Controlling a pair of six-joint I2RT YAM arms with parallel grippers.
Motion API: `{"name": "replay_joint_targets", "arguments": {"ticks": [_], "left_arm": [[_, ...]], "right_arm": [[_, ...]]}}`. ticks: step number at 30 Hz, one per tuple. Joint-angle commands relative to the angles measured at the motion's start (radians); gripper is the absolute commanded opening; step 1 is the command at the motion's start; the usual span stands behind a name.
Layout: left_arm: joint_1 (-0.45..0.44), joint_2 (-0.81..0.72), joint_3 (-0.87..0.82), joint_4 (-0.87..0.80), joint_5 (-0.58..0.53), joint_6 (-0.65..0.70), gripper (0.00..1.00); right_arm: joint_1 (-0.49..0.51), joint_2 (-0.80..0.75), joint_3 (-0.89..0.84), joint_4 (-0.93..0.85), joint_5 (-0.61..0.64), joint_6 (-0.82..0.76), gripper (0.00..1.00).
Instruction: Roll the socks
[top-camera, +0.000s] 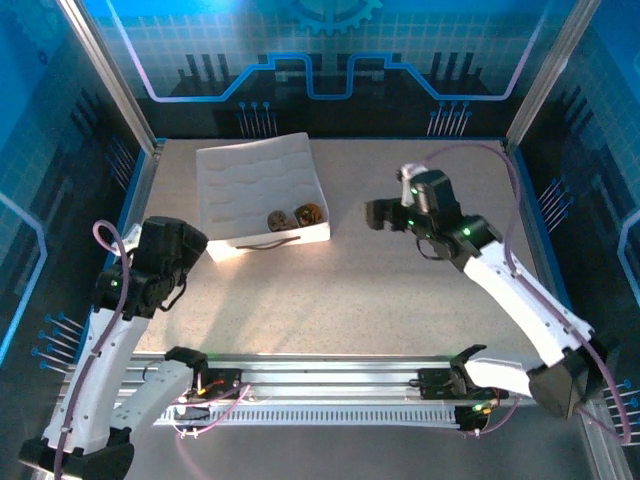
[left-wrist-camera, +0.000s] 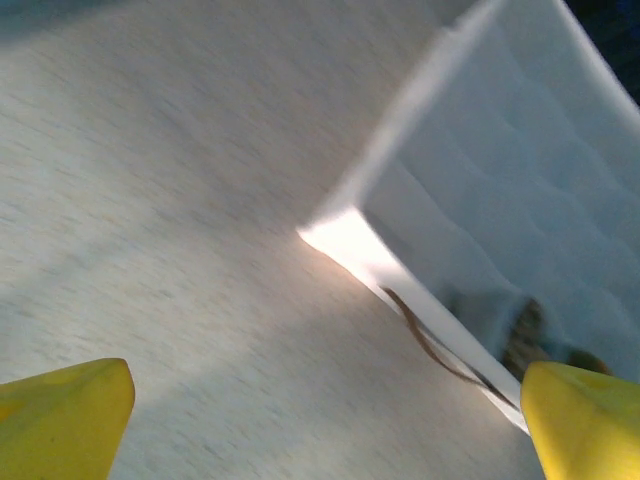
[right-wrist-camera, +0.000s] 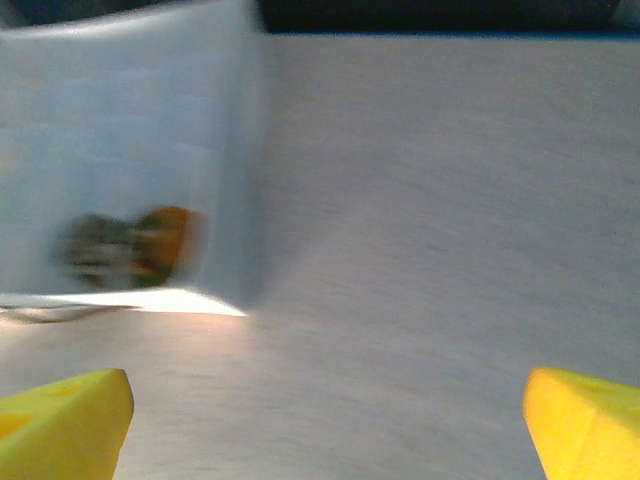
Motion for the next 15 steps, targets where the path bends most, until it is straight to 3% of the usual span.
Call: {"name": "replay_joint_targets", "arguments": {"ticks": [1,3,6,10,12,15], "left_arm": [[0.009,-0.048,-0.129,0.058,-0.252,0.244,0.99],[0.010,-0.120,-0.281,0.255,-0.247,0.428,0.99],[0.010,-0.217,-0.471,0.472,-0.254,0.543,0.99],[0.011,-0.264,-0.667,0.708,-0.261,0.564,0.99],[0.020,-0.233,-0.710,0.848,-0.233,0.643,0.99],[0.030,-0.156,-0.780,1.030,-0.236,0.663,0.99]], "right_arm": [[-0.133,-0.096,-0.257,0.206,0.177,-0.162,1.00],[-0.189,-0.110,-0.355,0.297,0.237,-0.187,1.00],[-0.217,-0.060,-0.429,0.366,0.252,-0.258,1.00],[-0.219,-0.026,-0.589,0.614,0.195,-0.277,1.00],[-0.222,0.016,-0.671,0.786,0.189,-0.282,1.00],[-0.245,0.073,-0.666,0.905,0.103,-0.325,1.00]]}}
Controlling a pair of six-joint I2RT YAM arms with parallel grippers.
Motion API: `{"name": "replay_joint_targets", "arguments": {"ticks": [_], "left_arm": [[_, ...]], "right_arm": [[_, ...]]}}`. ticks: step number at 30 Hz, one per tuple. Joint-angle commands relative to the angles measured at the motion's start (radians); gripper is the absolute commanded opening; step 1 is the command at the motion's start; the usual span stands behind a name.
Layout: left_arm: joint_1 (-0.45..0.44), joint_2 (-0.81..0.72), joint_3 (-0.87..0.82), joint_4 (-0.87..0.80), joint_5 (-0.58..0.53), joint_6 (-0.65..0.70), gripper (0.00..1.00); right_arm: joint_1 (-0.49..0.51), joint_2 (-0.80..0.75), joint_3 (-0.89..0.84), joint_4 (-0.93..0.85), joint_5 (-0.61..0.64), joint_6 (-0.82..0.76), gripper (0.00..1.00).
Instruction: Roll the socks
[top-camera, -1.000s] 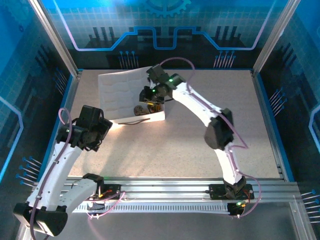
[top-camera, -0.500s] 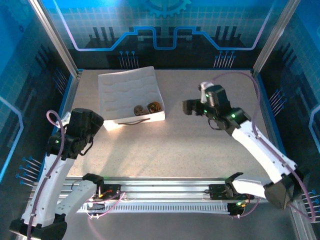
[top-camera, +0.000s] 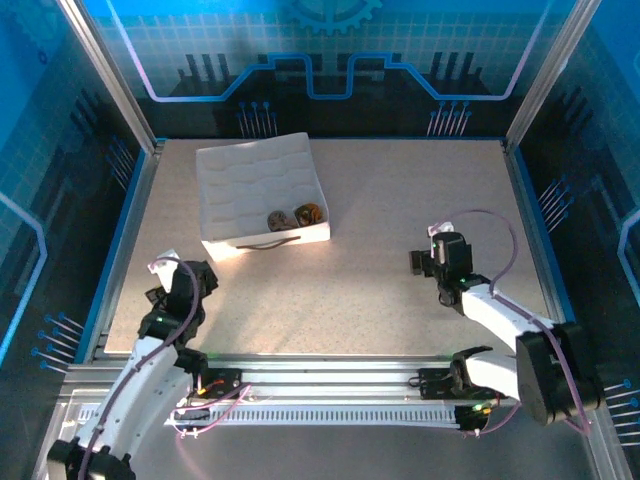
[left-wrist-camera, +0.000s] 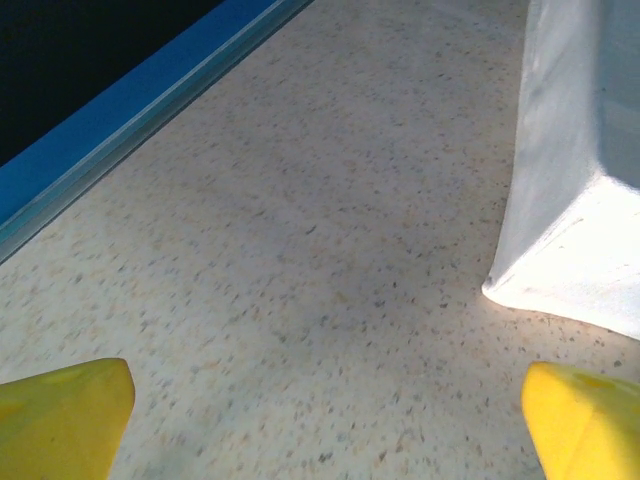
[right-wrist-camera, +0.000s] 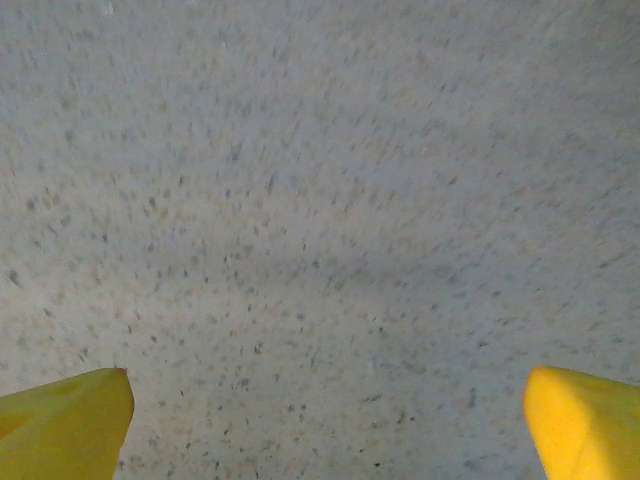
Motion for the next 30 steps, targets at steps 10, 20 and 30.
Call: {"name": "replay_joint_targets", "arguments": {"ticks": [10,20,30], "left_arm": [[0.257,0.528,-0.113,1.040,0.252,0.109,0.99],[0.227,0.834,-0.186,1.624,0.441,0.283,0.99],[0.183,0.942,-0.024,1.442,0.516,0.378,0.99]], "right_arm": [[-0.150,0.334,0.142,0.473,-0.290,-0.076,1.00],[-0.153,0.352,-0.145,1.023,-0.366,-0.099,1.00],[-0.149,0.351,-0.004,0.746,-0.313,-0.087,1.00]]}}
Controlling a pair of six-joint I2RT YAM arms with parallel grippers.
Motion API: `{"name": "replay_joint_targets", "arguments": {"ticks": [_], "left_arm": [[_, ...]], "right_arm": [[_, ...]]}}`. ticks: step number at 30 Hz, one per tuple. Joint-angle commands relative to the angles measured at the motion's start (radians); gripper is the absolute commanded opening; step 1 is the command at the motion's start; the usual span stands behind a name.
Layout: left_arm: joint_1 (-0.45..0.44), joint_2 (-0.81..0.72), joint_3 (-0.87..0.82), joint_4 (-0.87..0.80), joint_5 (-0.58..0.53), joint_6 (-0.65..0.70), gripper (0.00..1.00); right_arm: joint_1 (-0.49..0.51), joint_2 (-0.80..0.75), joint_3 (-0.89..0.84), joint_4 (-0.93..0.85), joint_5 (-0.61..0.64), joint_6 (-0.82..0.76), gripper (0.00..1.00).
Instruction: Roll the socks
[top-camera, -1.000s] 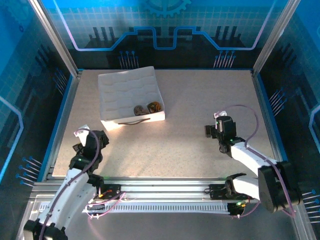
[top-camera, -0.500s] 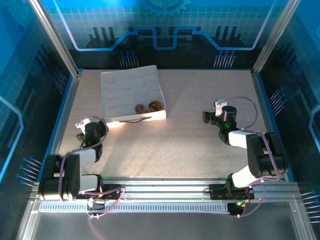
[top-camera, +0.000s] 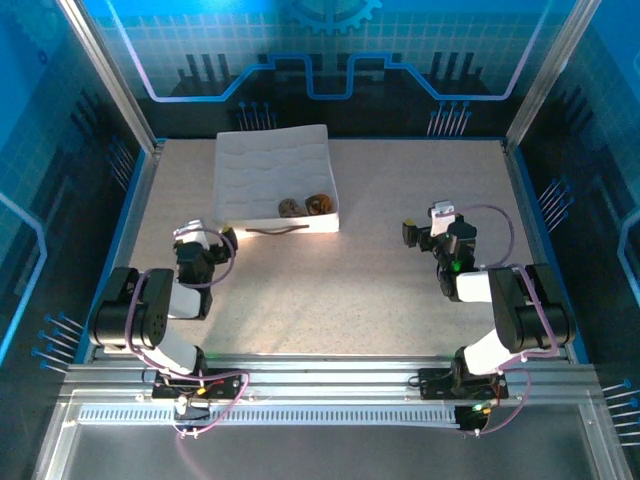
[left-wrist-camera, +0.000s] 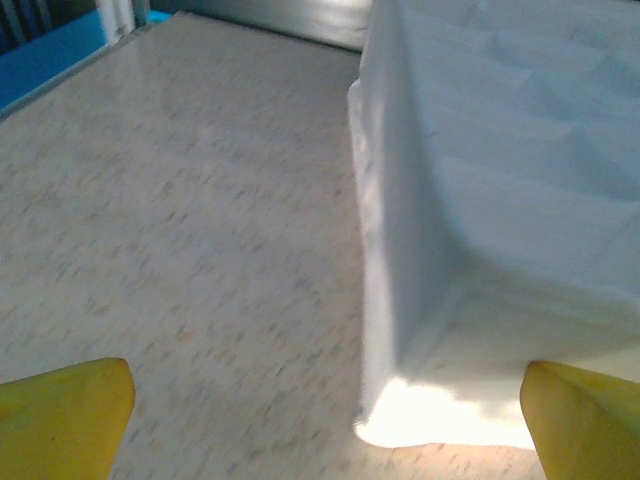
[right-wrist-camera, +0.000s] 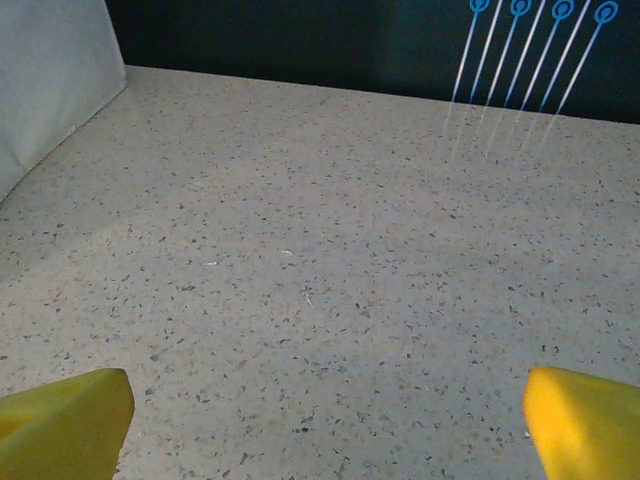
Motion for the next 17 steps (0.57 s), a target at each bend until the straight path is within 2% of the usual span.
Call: {"name": "replay_joint_targets", "arguments": {"ticks": [1,14,16,17], "left_arm": [[-0.019,-0.015,0.056,-0.047,0.022,0.056,0.99],[-0.035,-0.015,0.087,-0.101,-0.009,0.068,0.99],[-0.036,-0.016,0.079,-0.085,-0.008,0.067,1.00],[-0.036,-0.020,0.047,-0.029,-0.023,0.063,0.99]], "right_arm": [[-0.005,0.003,-0.003,0.000,0.019,-0.011,1.00],[-0.007,0.002,-0.002,-0.006,-0.007,-0.013,1.00],[-0.002,-0.001,-0.030,0.051,-0.034,-0.037,1.00],[0.011,-0.005,-0.080,0.139,-0.043,-0.056,1.00]]}}
